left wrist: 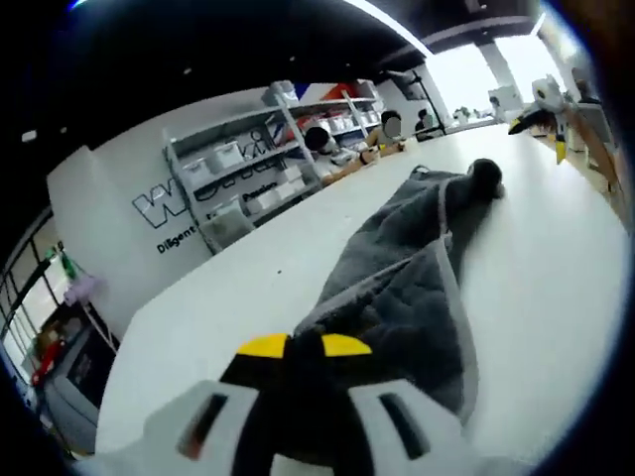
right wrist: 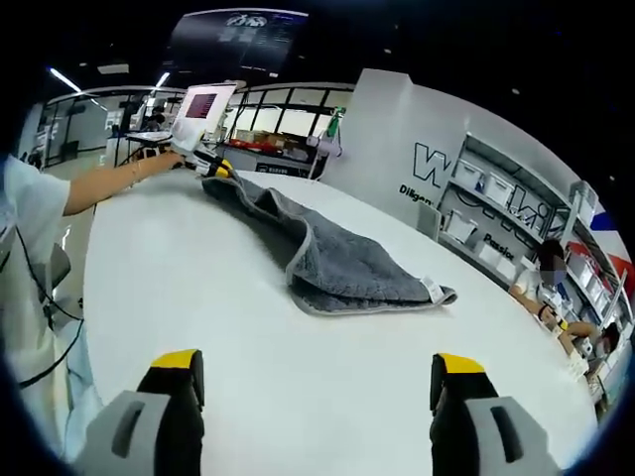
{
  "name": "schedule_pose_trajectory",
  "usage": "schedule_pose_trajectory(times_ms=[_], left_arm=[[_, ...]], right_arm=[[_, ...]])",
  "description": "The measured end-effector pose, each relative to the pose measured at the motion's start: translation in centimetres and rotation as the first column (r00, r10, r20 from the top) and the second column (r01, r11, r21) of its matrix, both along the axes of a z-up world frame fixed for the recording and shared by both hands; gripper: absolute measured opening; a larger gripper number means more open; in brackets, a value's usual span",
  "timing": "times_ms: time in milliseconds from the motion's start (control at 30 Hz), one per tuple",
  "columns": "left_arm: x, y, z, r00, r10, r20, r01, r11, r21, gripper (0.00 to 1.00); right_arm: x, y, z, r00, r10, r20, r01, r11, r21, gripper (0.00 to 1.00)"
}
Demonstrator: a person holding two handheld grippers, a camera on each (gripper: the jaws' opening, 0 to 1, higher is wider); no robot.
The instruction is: Fold the towel on the table until its edges align and the towel forms a compact rectangular stack.
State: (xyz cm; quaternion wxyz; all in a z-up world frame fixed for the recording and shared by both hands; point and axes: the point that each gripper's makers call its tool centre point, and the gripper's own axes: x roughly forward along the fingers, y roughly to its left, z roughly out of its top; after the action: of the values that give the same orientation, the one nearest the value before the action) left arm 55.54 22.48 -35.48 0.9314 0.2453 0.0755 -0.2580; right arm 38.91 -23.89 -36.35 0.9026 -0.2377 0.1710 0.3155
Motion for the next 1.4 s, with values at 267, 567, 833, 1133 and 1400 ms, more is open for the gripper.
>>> schedule_pose_trajectory(times_ms=[267, 567, 833, 1133, 1400], left_arm=[[-0.7, 0.2, 0.0, 1.000, -0.027, -0.013, 0.026, 0.999, -0.043, 0.16], [-2.7, -0.3, 3.8, 0.995, -0.080, 0.061, 0.088, 0.987, -0.136, 0.24], [-5.2, -2.5, 5.9, 0.975, -0.196, 0.106, 0.211, 0.965, -0.156, 0.30], [-7.5, -5.1, 5.4, 0.955, -0.296, 0.029, 0.296, 0.938, -0.179, 0.38], [-8.6, -6.4, 5.8, 0.942, -0.335, 0.011, 0.331, 0.926, -0.181, 0.58]], right_arm=[[0.7, 0.9, -0.5, 1.000, 0.001, -0.016, -0.001, 1.000, -0.018, 0.99], [1.6, 2.0, 0.8, 1.000, 0.008, 0.003, -0.008, 1.000, -0.030, 0.99], [1.6, 2.5, 0.5, 1.000, 0.013, -0.014, -0.014, 0.999, -0.047, 0.99], [1.4, 2.9, -0.2, 0.999, 0.018, -0.032, -0.020, 0.998, -0.055, 0.99], [1.6, 3.2, -0.4, 0.999, 0.016, -0.039, -0.018, 0.998, -0.067, 0.99]])
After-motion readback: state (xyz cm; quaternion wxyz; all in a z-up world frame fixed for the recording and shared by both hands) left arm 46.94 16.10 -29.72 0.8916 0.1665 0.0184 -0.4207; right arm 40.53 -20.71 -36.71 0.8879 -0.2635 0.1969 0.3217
